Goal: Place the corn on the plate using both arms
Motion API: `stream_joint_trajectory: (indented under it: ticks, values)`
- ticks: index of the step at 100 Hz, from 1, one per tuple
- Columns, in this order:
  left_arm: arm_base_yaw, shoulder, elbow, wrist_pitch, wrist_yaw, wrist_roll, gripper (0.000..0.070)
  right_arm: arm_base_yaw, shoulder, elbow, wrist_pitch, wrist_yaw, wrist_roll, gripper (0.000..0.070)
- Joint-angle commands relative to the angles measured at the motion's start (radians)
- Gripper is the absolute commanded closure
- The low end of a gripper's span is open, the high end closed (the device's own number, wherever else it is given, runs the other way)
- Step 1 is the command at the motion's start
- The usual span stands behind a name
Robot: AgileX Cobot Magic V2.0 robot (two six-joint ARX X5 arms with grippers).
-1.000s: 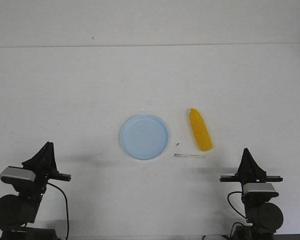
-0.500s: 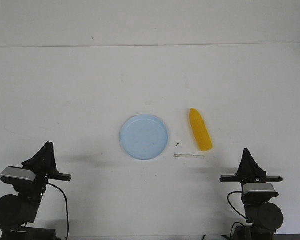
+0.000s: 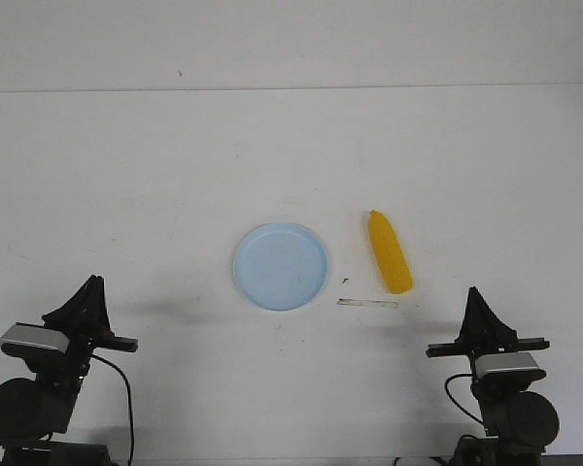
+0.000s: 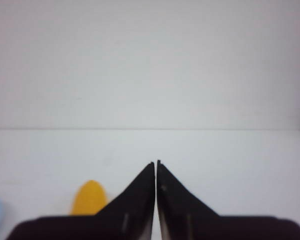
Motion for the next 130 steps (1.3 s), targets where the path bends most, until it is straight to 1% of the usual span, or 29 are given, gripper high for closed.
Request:
stream_joint_trajectory:
  ticks: [1,24,48,71,86,94,102,122,130]
  values:
    - [0.000,-0.002,0.007,0.013,-0.002,0.006,0.0699,0.010,0.023,0.052,-0.019,-0.003,0.013,0.0697]
    - [0.000,-0.002,0.007,0.013,-0.002,0.006,0.0699,0.054,0.227,0.222,-0.127,0.003,0.013,0.0697]
    - [0.000,-0.002,0.007,0.013,-0.002,0.006,0.0699,0.120,0.544,0.371,-0.128,0.014,0.012,0.0697]
    - [0.000,-0.002,0.007,0.013,-0.002,0.006,0.0699,0.192,0.839,0.526,-0.183,0.109,-0.003,0.0697]
    - [0.000,-0.002,0.007,0.013,-0.002,0.006,0.0699,0.234,1.002,0.646,-0.235,0.115,-0.010,0.0697]
    - [0.000,-0.002,0.007,0.013,-0.002,0.006,0.0699,0.250,1.081,0.720,-0.292,0.122,-0.010,0.0697]
    - [0.000,-0.002,0.007,0.013,-0.002,0.006,0.0699,0.262,1.156,0.805,-0.376,0.149,-0.008,0.0697]
    - [0.000,-0.002,0.007,0.013,-0.002,0.006,0.0699,0.269,1.343,1.049,-0.660,0.150,0.037,0.0697]
    - [0.000,-0.002,0.007,0.013,-0.002,0.006,0.0699,0.269,1.405,1.127,-0.774,0.150,0.039,0.0697]
